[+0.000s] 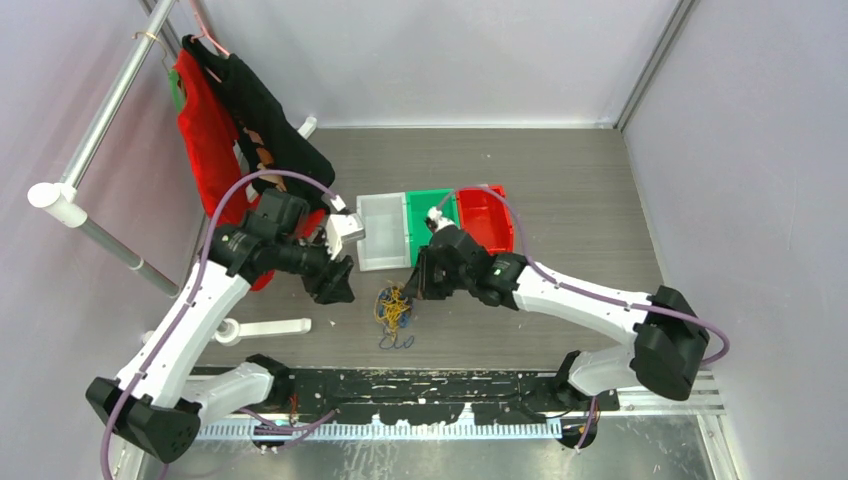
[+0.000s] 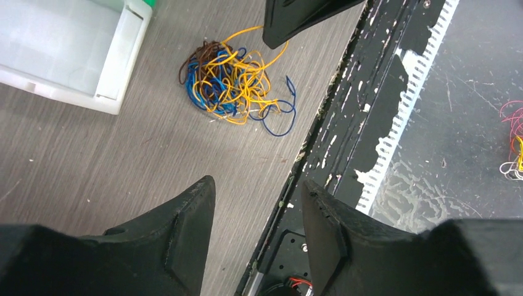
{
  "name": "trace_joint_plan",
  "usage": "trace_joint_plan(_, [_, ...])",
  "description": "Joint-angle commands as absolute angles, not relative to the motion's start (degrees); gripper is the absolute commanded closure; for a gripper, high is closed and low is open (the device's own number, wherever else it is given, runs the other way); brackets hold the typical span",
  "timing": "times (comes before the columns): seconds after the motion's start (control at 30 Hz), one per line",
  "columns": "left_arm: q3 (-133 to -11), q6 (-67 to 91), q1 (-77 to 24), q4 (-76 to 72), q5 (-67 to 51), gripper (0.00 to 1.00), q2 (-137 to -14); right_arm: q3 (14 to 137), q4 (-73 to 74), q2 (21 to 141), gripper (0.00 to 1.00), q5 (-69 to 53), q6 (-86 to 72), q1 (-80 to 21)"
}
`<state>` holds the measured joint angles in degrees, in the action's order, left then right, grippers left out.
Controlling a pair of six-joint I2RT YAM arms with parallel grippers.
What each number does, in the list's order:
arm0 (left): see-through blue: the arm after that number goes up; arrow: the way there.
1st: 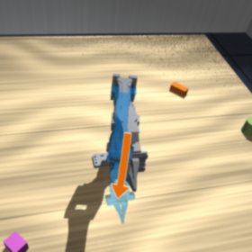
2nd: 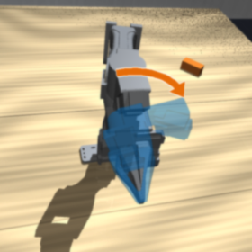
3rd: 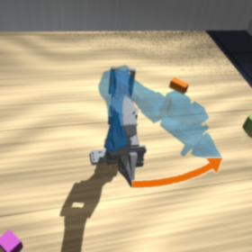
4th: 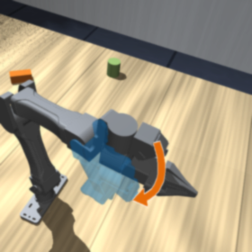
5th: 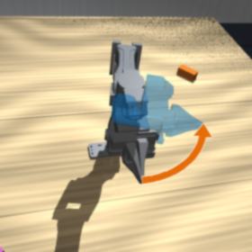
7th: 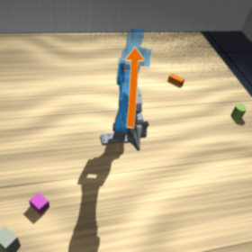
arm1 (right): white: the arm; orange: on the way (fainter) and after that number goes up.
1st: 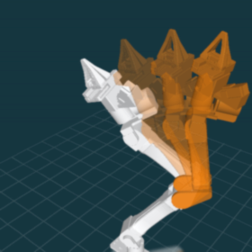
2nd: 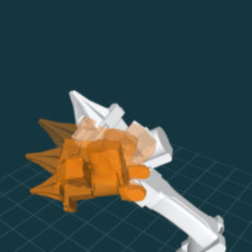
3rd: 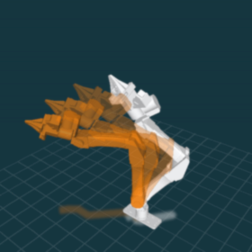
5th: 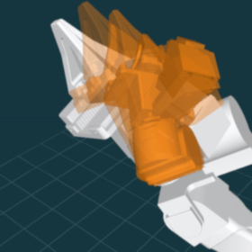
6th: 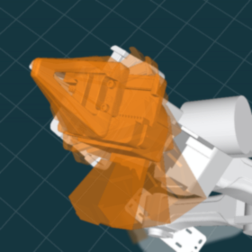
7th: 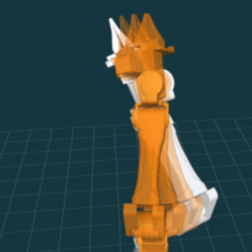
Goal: Untangle the cables
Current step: Untie the cable.
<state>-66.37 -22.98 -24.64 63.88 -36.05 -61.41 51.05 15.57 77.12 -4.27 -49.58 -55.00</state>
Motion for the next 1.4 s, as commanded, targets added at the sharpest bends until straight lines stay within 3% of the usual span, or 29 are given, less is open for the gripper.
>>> trace_joint_plan(0.0, [-68.1, -23.5, -24.8, 61.3, -39.7, 0.44, -55.6, 60.7, 13.3, 72.4, 0.99, -9.3, -44.8, -54.9])
trace_joint_plan(0.3, [-55.6, -20.0, -24.8, 37.9, -42.0, 0.43, -43.0, 66.4, 10.5, 71.4, 0.99, -17.2, -42.4, -54.9])
trace_joint_plan(0.67, [-47.1, -4.6, -25.4, 17.7, -44.9, 0.44, -42.2, 69.7, 5.1, 70.2, 0.99, -20.0, -43.3, -54.9])
trace_joint_plan(1.03, [-47.8, 5.7, -26.9, 10.8, -45.0, 0.49, -46.0, 69.2, -2.3, 69.1, 0.99, -21.8, -46.8, -54.9])
trace_joint_plan(1.17, [-47.6, 7.4, -26.8, 9.7, -45.0, 0.58, -46.7, 69.0, -3.7, 68.2, 0.99, -21.7, -47.2, -54.9])
trace_joint_plan(1.23, [-47.5, 7.7, -26.8, 9.2, -45.5, 0.71, -46.6, 68.8, -4.2, 67.8, 0.99, -21.5, -47.2, -54.9])
trace_joint_plan(1.33, [-48.8, 7.8, -26.8, 9.4, -48.1, 0.98, -47.2, 68.6, -4.3, 67.7, 0.99, -21.2, -47.3, -54.9])
trace_joint_plan(1.37, [-50.0, 7.8, -26.8, 10.1, -49.5, 1.0, -47.8, 68.4, -4.2, 67.7, 0.99, -21.1, -47.1, -54.9])
